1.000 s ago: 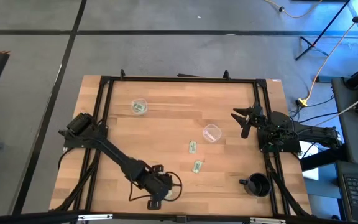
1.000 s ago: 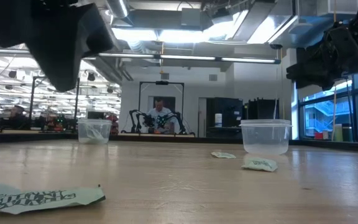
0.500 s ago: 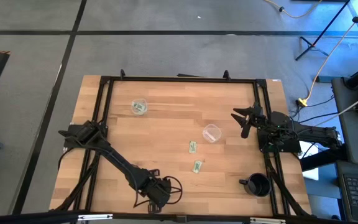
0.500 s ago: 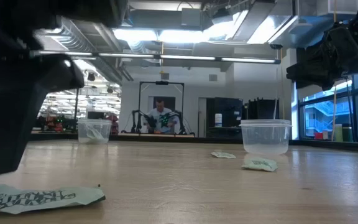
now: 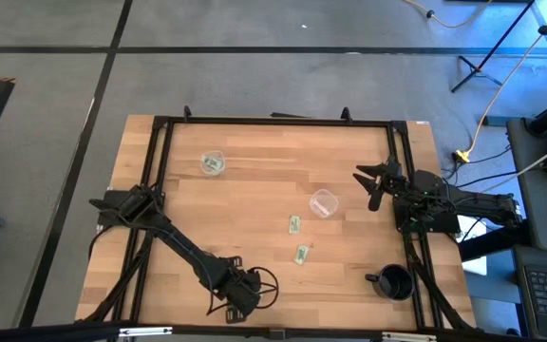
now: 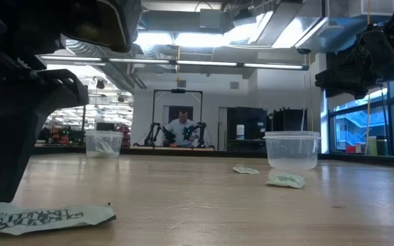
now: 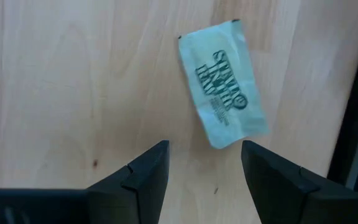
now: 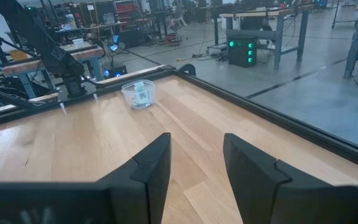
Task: Pick and place Stevia / Truvia into bins
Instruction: Put the green stevia packet into the left white container
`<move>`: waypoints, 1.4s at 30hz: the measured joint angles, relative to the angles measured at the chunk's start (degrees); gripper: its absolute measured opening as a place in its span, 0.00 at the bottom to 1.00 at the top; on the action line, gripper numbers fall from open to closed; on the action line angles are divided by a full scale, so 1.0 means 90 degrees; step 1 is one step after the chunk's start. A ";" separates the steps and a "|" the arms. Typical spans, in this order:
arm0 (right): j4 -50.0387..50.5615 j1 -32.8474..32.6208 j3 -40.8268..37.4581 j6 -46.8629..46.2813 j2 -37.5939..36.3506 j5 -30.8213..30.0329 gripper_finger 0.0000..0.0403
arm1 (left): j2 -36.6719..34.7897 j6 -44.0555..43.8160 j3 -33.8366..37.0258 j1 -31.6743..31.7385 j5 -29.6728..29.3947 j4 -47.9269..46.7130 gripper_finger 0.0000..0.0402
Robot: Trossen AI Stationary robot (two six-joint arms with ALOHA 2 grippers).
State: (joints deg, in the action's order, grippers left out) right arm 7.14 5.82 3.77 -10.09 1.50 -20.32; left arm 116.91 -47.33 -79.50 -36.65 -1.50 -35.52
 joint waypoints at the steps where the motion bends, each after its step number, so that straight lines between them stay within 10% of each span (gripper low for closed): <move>1: 0.0000 0.0000 0.0000 0.0002 0.0000 0.0000 0.38 | 0.0003 -0.0002 0.0000 0.0000 0.0006 0.0068 0.48; 42: 0.0000 0.0000 0.0001 0.0005 0.0000 0.0000 0.38 | 0.0230 0.0087 0.0024 -0.0015 -0.0158 0.0313 0.02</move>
State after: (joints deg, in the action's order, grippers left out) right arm 7.14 5.82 3.78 -10.04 1.50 -20.32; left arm 118.98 -46.55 -79.29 -36.79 -2.93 -32.71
